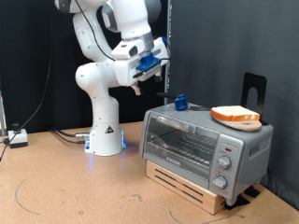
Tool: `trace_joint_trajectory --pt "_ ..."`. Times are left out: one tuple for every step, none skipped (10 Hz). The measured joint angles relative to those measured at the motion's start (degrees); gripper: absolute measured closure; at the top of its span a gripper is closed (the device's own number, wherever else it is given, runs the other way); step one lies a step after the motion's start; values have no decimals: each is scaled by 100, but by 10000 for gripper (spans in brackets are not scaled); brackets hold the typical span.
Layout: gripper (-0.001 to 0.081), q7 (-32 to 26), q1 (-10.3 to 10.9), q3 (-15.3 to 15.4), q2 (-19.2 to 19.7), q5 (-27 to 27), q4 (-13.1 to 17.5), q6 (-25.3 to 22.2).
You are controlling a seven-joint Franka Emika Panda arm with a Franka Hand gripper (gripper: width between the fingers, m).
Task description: Make a piece of toast with the oven
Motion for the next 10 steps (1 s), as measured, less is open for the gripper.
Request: trace_joint_trajectory --pt "-1 70 0 16 -25 33 -118 100" --pt "-1 105 -1 25 -91 57 -177 138" --pt "-1 103 -1 21 -87 57 -177 130" --pt "-1 75 6 -5 -96 211 -235 278" --pt "-1 -24 6 -40 -119 362 -400 603" --pt "-1 -114 6 -52 -130 409 -635 1054" --pt "-1 -146 6 -56 -113 414 -851 1324" --pt "-1 -150 5 -60 -75 414 -1002 1456" --pt "-1 -150 5 -60 -42 414 -1067 1537" --pt "-1 -150 5 -60 -43 414 -1066 1536"
